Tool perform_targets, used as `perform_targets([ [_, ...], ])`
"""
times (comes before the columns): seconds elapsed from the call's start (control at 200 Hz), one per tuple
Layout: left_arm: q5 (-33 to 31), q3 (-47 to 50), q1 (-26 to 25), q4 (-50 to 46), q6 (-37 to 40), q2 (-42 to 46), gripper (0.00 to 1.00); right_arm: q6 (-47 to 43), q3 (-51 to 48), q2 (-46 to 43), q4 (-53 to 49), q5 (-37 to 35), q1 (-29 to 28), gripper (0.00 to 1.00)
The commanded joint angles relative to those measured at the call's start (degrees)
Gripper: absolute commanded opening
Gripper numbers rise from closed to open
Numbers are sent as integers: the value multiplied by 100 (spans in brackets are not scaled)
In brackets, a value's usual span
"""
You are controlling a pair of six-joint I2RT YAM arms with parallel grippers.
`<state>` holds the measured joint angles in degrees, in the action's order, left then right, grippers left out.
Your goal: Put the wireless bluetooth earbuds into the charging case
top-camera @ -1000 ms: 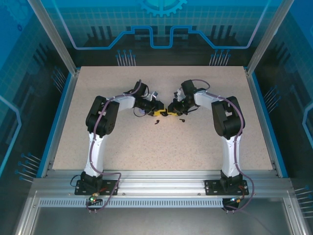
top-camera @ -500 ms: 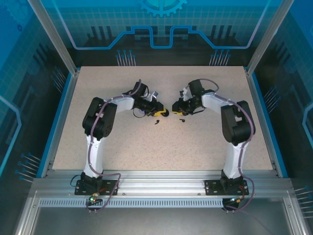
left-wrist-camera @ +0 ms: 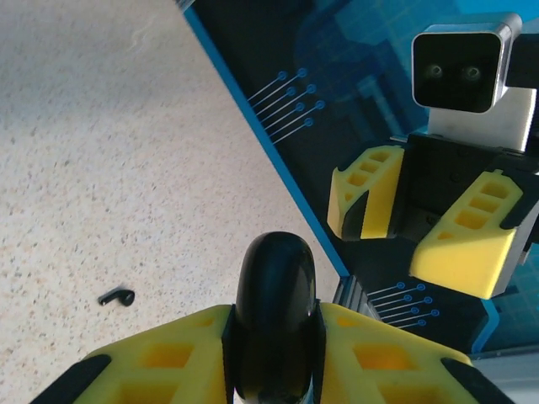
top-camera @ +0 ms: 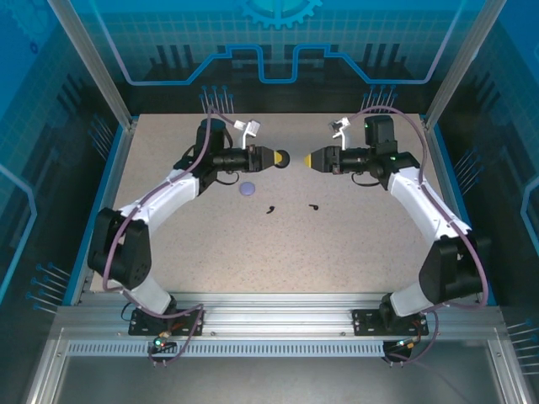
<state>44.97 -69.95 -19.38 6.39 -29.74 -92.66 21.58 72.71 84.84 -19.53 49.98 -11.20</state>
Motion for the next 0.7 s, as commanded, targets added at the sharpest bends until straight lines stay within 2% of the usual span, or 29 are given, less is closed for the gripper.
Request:
perform_targets([
  [0.0, 202, 213, -116, 301, 403, 442, 29, -228, -86, -282, 120, 802, -2, 48],
  [0.155, 278, 280, -293, 292, 719, 875, 29, -537, 88, -407, -238, 1032, -144, 52],
  [0.32, 632, 160, -477, 262, 931, 1043, 28, -882, 324, -398, -605, 1172, -360, 53],
  [0.695, 996, 35, -618, -2, 1164, 1141, 28, -1283, 506, -424, -912, 1534, -544, 44],
])
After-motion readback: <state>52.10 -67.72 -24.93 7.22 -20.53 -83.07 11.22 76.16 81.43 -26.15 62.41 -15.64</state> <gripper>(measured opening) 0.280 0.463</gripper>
